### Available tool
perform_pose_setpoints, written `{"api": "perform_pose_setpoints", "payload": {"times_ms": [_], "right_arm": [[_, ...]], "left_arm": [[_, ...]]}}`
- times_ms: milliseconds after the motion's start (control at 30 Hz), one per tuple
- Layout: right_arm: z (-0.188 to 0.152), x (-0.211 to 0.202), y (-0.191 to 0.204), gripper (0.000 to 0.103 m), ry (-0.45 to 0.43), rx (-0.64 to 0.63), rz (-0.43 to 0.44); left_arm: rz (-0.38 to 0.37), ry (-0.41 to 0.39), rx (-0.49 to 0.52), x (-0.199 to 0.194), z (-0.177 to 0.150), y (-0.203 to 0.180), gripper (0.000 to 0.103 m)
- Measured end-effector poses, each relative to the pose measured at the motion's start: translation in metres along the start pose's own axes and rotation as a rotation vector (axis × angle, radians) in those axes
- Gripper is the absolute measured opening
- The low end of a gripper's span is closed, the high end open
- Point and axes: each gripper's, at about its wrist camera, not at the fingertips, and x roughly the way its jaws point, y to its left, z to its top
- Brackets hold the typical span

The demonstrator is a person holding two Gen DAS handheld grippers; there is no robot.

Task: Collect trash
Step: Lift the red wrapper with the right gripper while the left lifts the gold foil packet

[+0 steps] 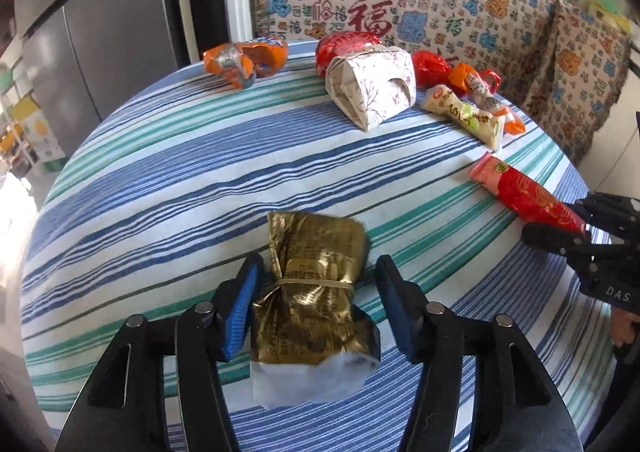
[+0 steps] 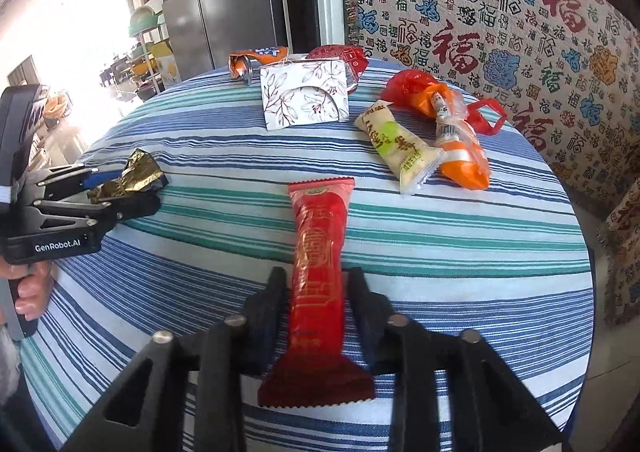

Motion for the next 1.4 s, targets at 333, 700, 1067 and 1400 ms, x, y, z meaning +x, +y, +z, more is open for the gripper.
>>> {"api": "perform_pose_setpoints", "payload": {"times_ms": [333, 700, 1067, 1400], "right_arm": [[0.002, 0.006, 0.0, 0.082, 0.03, -0.023, -0.039], [0.007, 0.014, -0.001, 0.092, 0.042, -0.019, -0.041], [0.009, 0.01, -0.005, 0.089, 0.13, -0.023, -0.05], [0.015, 0.004, 0.0, 0.018, 0.093, 0.004, -0.004]], "left_arm": [[0.032, 0.049, 0.028, 0.013, 0.002, -0.006, 0.103], [0.038, 0.046, 0.021, 0.013, 0.003, -0.007, 0.103], [-0.001, 0.085, 0.067, 0.007, 0.001, 0.001, 0.102], [-0.037, 0.053, 0.104, -0.009, -0.003, 0.005, 0.049]]}}
